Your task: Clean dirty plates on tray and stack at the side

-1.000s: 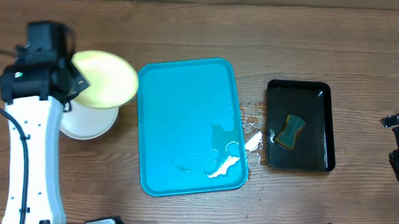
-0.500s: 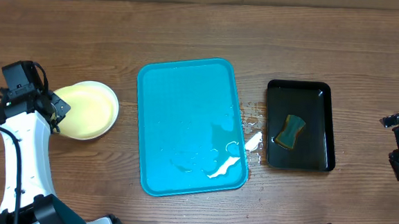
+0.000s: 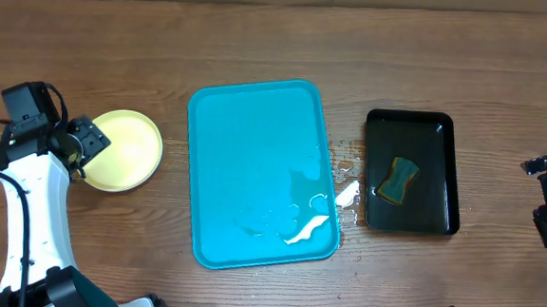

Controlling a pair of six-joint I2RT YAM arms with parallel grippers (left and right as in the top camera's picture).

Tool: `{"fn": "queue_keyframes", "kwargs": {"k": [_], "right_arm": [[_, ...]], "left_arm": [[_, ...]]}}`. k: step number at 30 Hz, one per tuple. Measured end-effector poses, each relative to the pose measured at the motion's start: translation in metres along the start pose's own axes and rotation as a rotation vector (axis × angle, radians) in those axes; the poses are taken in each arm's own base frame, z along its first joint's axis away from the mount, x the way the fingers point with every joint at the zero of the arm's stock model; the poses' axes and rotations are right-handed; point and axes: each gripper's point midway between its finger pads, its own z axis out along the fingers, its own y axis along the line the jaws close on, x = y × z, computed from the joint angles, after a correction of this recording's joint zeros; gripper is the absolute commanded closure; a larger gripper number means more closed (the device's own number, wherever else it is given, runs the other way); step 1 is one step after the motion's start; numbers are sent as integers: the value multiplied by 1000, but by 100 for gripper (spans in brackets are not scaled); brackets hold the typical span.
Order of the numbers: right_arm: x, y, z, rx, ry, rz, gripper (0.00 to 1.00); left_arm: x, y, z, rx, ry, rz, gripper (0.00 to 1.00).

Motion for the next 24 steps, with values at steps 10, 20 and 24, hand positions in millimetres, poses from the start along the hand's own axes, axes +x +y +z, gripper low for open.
{"fn": "queue_keyframes", "kwargs": {"k": [10, 20, 24], "right_arm": [[0, 0, 0, 0, 0, 0, 0], [0, 0, 0, 0, 0, 0, 0], [0, 0, 0, 0, -1, 0, 0]], "left_arm": [[31, -94, -54, 381, 94, 426, 11], [85, -139, -177, 523, -106, 861, 0], [97, -134, -186, 519, -103, 898, 0]]}}
